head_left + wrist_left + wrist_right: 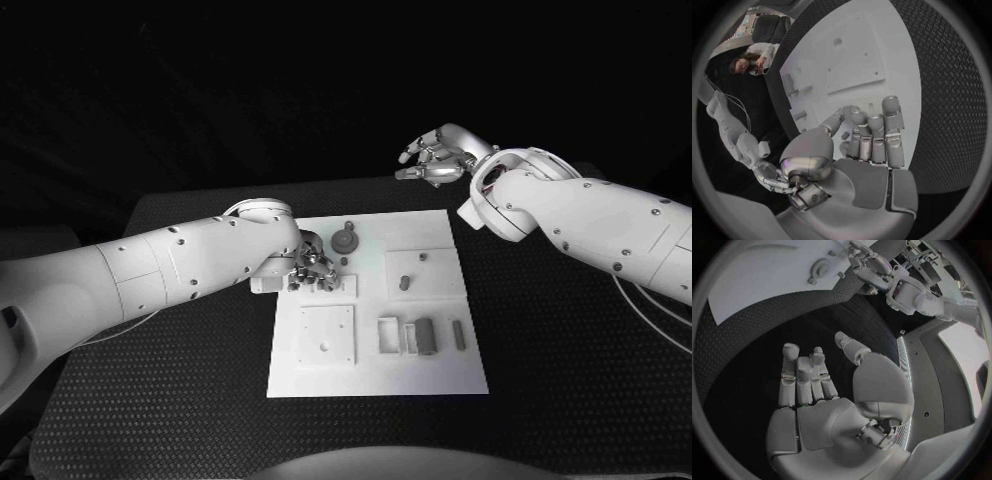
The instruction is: Assemble the parts on the task board
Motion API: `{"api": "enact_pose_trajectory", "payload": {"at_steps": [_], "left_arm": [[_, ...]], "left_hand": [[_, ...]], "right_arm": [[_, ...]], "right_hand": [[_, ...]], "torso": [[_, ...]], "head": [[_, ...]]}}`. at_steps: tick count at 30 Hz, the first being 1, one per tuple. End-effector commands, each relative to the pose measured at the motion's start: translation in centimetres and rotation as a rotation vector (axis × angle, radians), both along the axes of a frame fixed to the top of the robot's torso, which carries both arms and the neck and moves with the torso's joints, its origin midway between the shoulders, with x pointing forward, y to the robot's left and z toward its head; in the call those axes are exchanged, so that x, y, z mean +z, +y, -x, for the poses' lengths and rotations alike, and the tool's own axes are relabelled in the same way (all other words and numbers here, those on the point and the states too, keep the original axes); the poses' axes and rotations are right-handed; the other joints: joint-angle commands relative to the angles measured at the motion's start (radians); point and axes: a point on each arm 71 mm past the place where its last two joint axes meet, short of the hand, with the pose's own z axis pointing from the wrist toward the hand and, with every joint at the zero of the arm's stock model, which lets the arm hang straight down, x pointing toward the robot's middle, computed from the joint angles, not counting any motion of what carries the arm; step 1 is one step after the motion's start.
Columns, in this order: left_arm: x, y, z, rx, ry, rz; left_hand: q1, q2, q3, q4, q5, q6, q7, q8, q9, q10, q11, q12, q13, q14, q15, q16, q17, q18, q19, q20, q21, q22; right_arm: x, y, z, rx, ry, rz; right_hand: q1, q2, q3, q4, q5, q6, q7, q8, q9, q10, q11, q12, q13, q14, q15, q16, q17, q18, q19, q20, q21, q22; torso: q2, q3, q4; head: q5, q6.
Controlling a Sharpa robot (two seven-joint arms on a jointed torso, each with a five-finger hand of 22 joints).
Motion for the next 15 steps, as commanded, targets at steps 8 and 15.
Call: {"api": "enact_pose_trajectory", "payload": {"at_steps": [8,15], "left_arm": [[-0.62,0.32,0.09,0.022,0.013,0.003],[-0.68,0.48,0.00,0.045,0.015,0.019]], "left_hand": [[0.015,0.027,0.149,-0.055,-0.028,0.008,-0.001,-0.011,-0.008,-0.003,-0.001,0.008,-0.007,0.002,-0.018,0.008,-0.006,0.004,0.000,-0.030,0.005,0.022],[-0.027,-0.034,0.117,-0.014,-0.053,-0.021,0.019,-0.101,-0.091,-0.016,0.016,0.012,-0.016,0.000,-0.009,0.014,-0.015,0.008,0.001,-0.028,0.005,0.020]], "right_arm": [[-0.02,0.09,0.05,0.013,0.001,0.002],[-0.01,0.03,0.06,0.013,0.001,0.002]], "right_hand": [[-0.008,-0.001,0.001,0.005,-0.003,0.001,0.006,-0.006,-0.002,-0.006,-0.001,0.006,-0.002,-0.008,0.002,-0.002,-0.001,0.013,-0.001,-0.007,-0.004,0.018],[-0.009,-0.002,0.001,0.005,-0.003,0.001,0.006,-0.006,-0.002,-0.007,-0.001,0.006,-0.002,-0.008,0.002,-0.002,-0.001,0.013,-0.001,-0.007,-0.004,0.018]], "torso": [[0.000,0.0005,-0.0002],[0.000,0.0009,-0.0002]], "head": [[0.000,0.000],[-0.001,0.000]]}}
